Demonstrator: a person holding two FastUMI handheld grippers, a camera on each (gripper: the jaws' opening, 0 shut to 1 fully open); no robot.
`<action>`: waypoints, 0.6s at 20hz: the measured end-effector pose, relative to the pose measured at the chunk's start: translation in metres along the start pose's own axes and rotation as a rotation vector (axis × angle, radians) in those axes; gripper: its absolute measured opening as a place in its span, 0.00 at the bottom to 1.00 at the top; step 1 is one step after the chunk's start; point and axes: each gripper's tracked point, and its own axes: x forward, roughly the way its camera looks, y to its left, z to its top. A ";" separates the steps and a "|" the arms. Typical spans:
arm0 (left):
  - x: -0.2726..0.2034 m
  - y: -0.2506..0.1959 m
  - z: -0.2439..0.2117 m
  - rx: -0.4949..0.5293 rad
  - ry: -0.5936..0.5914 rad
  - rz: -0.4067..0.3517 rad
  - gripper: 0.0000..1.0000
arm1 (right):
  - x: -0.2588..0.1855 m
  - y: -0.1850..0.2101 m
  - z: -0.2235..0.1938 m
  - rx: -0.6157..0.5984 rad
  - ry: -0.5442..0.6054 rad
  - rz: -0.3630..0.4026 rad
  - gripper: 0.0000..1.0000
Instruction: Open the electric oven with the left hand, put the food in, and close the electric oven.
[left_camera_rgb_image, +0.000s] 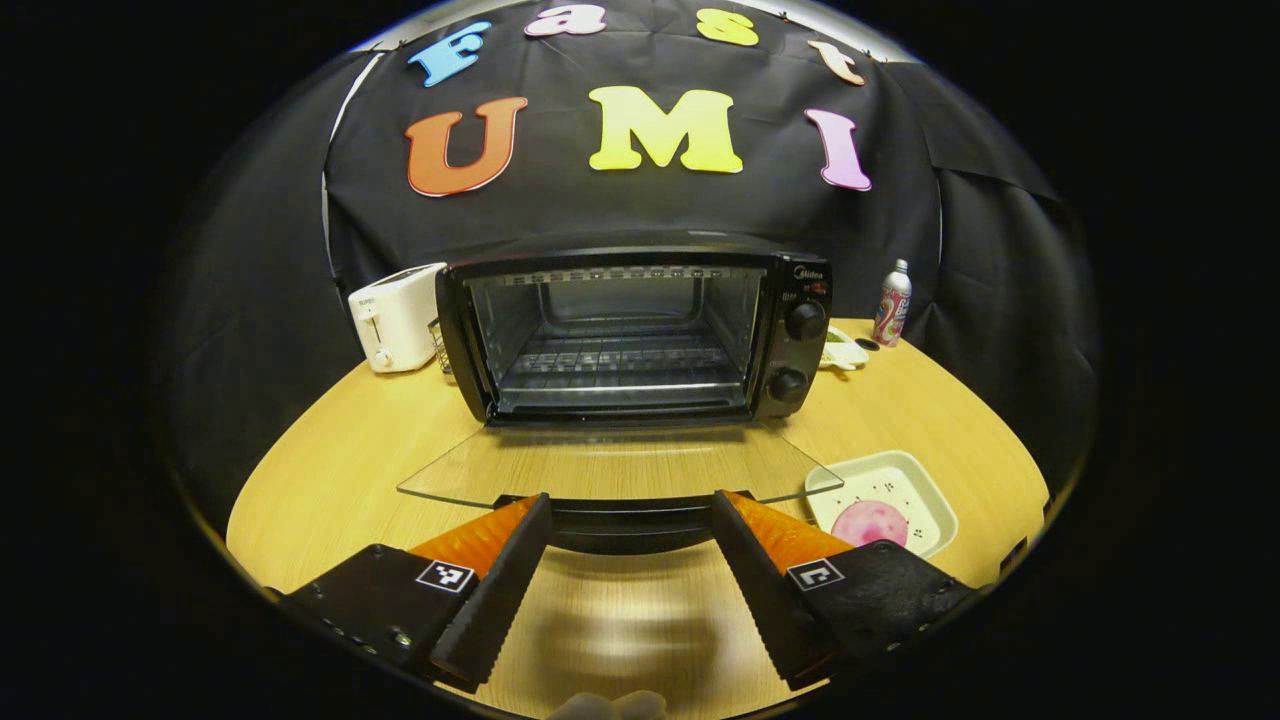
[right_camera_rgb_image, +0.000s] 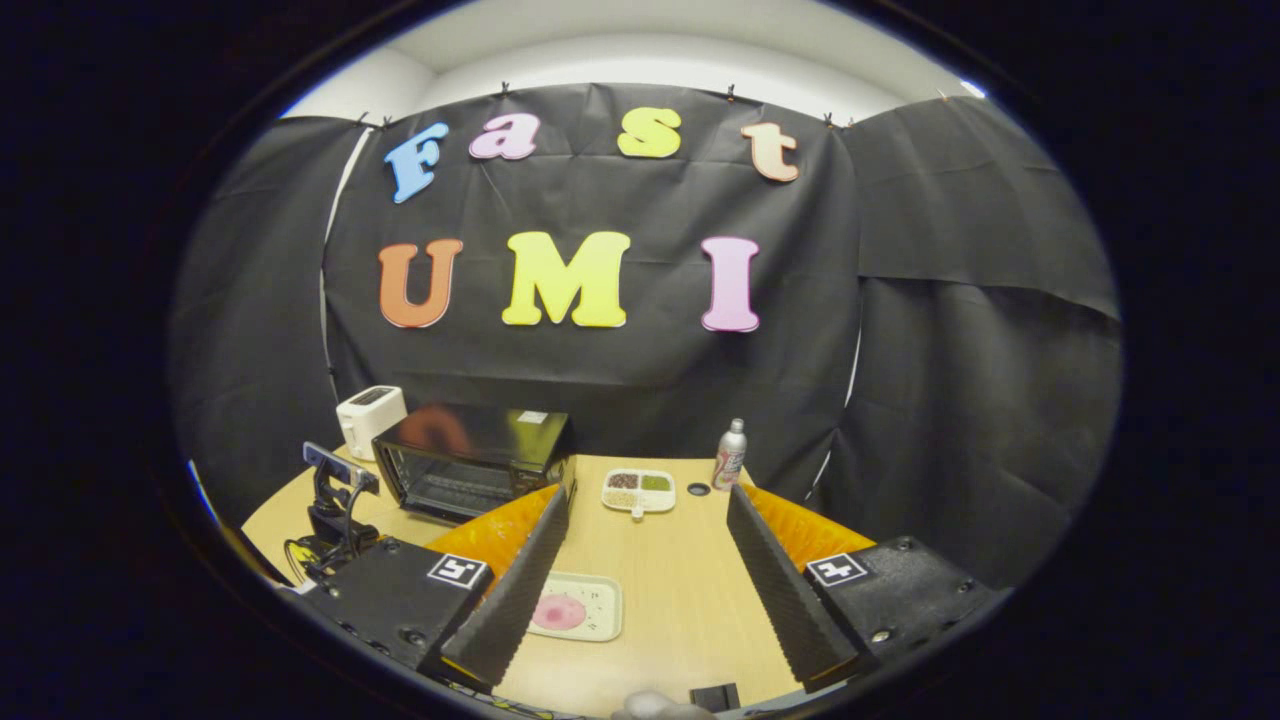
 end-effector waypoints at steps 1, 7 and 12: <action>0.000 0.000 -0.006 -0.010 0.011 -0.001 0.97 | -0.001 -0.001 -0.002 -0.003 0.003 -0.004 0.97; 0.011 0.002 -0.041 -0.056 0.112 -0.003 0.98 | -0.001 -0.006 -0.018 -0.004 0.040 -0.023 0.97; 0.014 0.002 -0.044 -0.031 0.134 -0.005 0.97 | -0.001 -0.005 -0.031 -0.007 0.069 -0.029 0.97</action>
